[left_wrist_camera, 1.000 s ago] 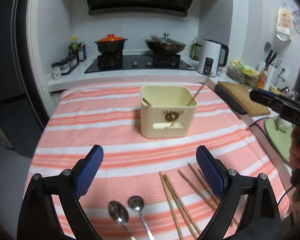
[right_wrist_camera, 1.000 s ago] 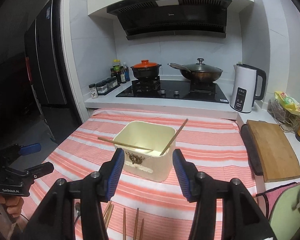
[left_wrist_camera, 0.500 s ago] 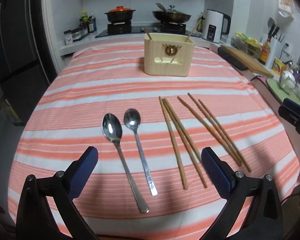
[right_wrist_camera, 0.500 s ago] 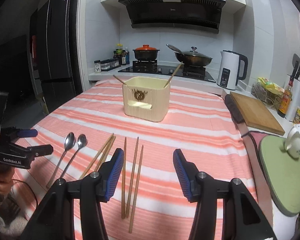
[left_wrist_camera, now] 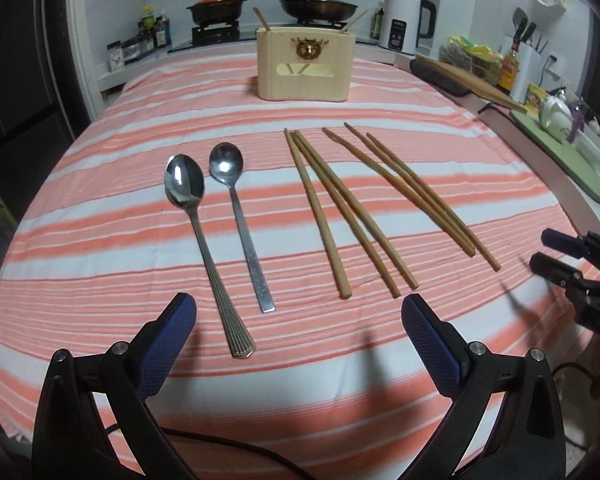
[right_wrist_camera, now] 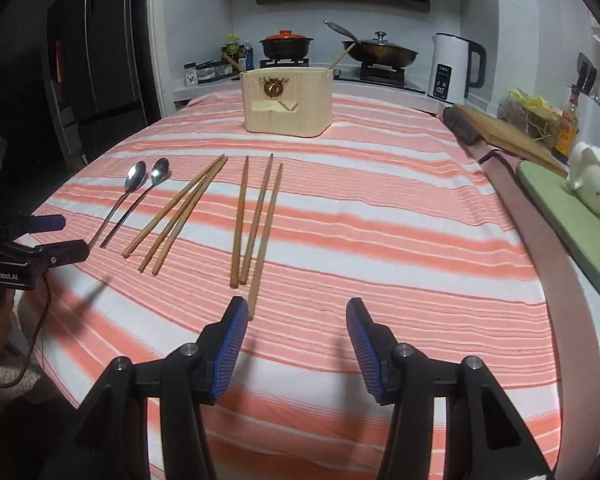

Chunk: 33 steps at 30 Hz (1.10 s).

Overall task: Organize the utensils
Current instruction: 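Close the left tool on a chopstick while the right tool grasps another chopstick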

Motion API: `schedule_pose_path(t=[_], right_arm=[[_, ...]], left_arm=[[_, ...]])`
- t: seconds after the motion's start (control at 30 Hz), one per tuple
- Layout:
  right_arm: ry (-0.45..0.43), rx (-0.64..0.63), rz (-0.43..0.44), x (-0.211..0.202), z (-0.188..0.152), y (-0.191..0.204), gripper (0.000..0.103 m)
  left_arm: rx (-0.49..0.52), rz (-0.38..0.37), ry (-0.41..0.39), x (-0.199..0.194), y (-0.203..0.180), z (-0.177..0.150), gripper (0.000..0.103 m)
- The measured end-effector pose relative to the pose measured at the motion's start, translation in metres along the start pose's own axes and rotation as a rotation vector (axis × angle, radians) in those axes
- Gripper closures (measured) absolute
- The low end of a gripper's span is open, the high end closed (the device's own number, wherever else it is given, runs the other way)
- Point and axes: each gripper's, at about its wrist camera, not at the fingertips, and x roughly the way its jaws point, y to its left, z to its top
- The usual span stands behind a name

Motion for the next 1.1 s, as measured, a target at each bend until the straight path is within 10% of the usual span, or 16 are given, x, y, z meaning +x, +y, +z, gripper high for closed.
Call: schedule_pose_path(t=[0.83, 1.1], right_arm=[[0.083, -0.05, 0.021, 0.046, 0.003, 0.021, 0.07], [0.079, -0.022, -0.012, 0.05, 0.007, 0.016, 0.097]], left_arm=[[0.081, 0.03, 0.047, 0.041, -0.024, 0.001, 0.046], [0.074, 0.028, 0.03, 0.042, -0.031, 0.003, 0.096]])
